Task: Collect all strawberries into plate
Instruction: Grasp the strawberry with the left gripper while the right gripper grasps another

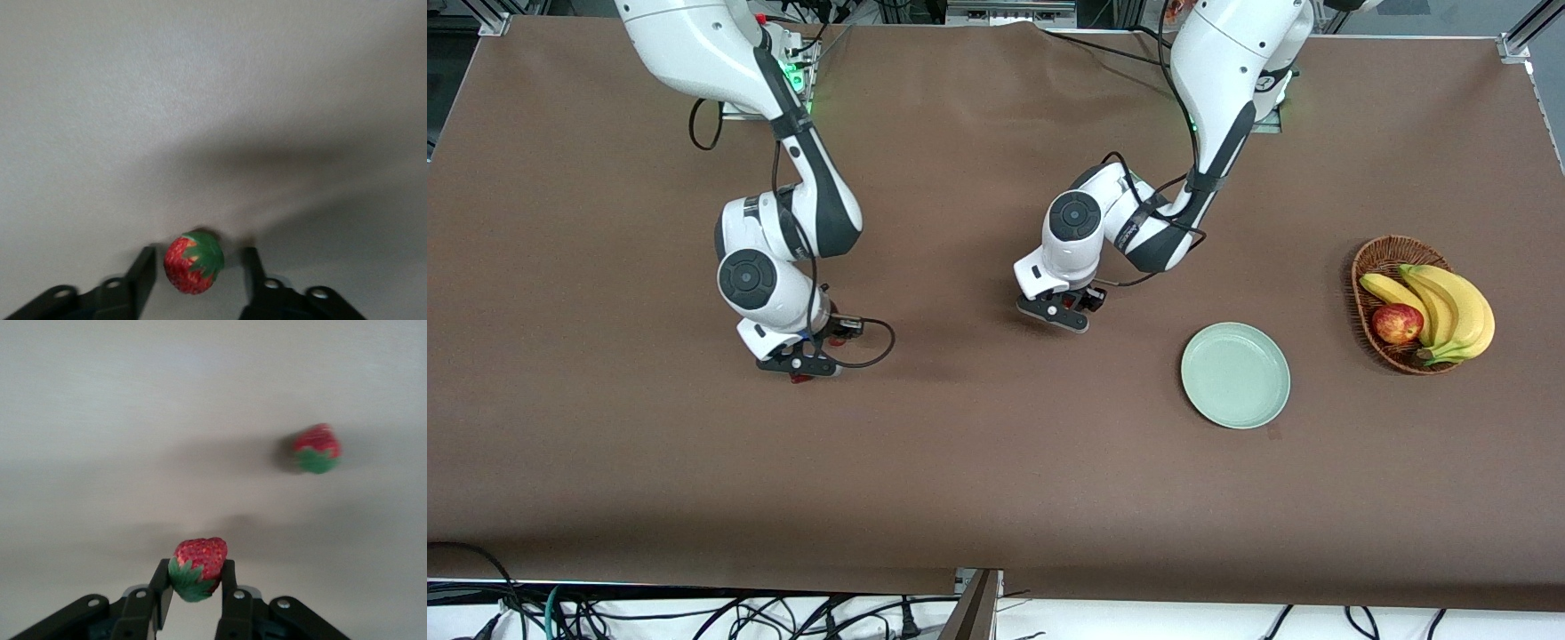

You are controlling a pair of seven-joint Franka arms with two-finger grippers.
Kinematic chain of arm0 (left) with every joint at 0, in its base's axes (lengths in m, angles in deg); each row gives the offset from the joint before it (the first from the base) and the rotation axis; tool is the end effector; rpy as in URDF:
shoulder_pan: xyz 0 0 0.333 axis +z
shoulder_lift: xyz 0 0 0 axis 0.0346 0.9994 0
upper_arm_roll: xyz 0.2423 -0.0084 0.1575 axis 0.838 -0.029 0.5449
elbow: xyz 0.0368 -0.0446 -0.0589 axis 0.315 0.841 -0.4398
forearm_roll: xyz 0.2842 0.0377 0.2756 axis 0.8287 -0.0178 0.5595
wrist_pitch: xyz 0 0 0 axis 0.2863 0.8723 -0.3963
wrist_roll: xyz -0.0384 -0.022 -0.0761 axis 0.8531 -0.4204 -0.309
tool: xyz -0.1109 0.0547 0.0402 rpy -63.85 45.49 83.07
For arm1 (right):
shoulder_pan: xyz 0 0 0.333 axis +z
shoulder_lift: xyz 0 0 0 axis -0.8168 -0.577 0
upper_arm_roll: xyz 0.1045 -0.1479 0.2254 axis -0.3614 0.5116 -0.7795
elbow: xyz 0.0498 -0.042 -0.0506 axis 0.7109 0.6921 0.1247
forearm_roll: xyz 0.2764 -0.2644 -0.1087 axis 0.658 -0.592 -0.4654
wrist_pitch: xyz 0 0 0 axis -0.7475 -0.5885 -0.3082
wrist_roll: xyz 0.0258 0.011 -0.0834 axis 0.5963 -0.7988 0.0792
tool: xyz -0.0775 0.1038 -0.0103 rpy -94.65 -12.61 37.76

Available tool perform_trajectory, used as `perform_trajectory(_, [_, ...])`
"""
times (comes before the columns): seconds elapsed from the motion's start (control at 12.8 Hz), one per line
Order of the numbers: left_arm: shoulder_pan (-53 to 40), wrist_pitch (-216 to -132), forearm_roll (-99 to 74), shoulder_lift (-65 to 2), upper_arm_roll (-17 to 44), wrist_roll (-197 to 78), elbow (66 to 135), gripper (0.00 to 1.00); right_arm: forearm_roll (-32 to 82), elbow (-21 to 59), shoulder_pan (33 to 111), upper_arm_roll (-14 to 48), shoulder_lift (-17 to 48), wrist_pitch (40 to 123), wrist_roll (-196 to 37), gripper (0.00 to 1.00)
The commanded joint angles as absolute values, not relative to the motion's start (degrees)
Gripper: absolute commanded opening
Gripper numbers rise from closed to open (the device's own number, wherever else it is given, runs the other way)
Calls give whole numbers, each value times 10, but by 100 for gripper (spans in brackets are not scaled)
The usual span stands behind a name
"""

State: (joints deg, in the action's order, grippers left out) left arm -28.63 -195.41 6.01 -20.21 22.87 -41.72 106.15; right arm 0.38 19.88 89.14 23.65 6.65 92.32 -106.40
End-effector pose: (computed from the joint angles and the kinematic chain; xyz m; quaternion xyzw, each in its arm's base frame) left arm 0.4865 -0.3944 0.1298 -0.9834 0.1797 0.0175 0.0196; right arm 0.5914 0.2607 0.2059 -0.9975 0.0515 0.0464 0.0130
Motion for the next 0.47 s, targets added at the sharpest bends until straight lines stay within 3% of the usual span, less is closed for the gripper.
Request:
perform_trajectory(0.0, [-278, -1899, 80, -244, 229, -451, 1062, 0, 13, 149, 896, 208, 61, 899, -1120, 15])
perform_trajectory(0.39, [-187, -1851, 73, -298, 223, -689, 1061, 0, 12, 87, 899, 151, 28, 902, -1234, 17])
